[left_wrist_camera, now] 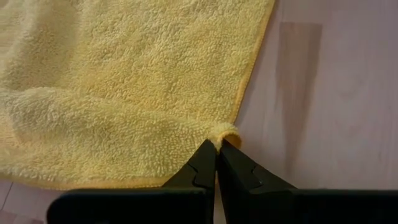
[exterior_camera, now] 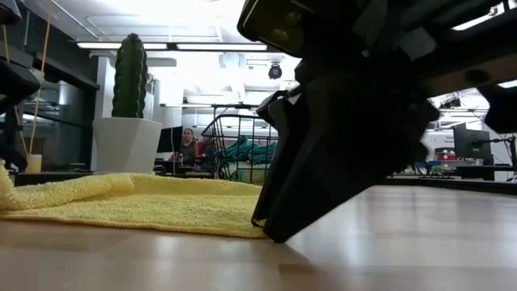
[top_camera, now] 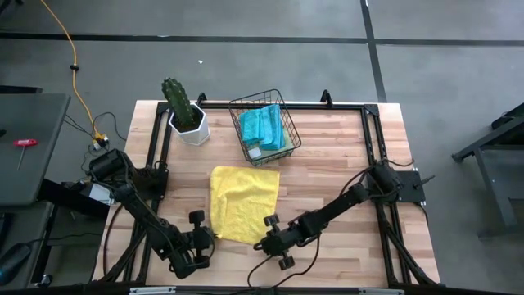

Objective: Fold microfiber towels
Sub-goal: Fold the yellow microfiber cloth

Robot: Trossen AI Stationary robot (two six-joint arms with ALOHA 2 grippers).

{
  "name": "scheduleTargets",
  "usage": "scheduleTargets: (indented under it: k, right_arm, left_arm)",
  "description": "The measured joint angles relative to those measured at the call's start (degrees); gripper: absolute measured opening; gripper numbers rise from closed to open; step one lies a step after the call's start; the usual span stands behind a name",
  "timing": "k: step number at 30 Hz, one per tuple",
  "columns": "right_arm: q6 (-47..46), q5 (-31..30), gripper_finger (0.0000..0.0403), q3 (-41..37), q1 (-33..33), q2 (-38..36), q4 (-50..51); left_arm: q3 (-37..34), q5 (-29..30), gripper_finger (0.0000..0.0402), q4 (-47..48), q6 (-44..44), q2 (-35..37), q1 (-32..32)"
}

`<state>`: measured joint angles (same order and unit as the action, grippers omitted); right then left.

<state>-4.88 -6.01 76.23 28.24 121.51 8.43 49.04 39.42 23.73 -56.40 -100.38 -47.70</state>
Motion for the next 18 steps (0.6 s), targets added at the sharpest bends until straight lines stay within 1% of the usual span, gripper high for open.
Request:
scheduleTargets:
  k: [3,4,8,11,18]
  right_arm:
    - [-2.51,-0.43,0.0023,0.0,-0.11,0.0,0.66]
    - [-2.96,-0.42,0.0012,0.01,-0.13,0.0,0.89]
    - [-5.07,0.16,0.0007,0.17,0.22,-0.19,3.02]
    - [-6.86,0.92,0.0003,0.22,1.03,-0.65,6.27]
    - [-12.07,0.27,0.0001,0.04,5.18,-2.82,14.69]
  left_arm:
    - [0.0,0.03,0.0,-0.06,-0.03,0.0,-0.02]
    - [0.02,0.04,0.0,-0.11,-0.15,0.0,-0.02]
    - [1.24,0.09,0.0,1.25,-0.44,0.0,0.2]
    - [3.02,-0.15,0.0,3.37,1.56,0.0,0.75]
    - [6.29,-4.86,0.0,7.04,4.49,0.0,2.03]
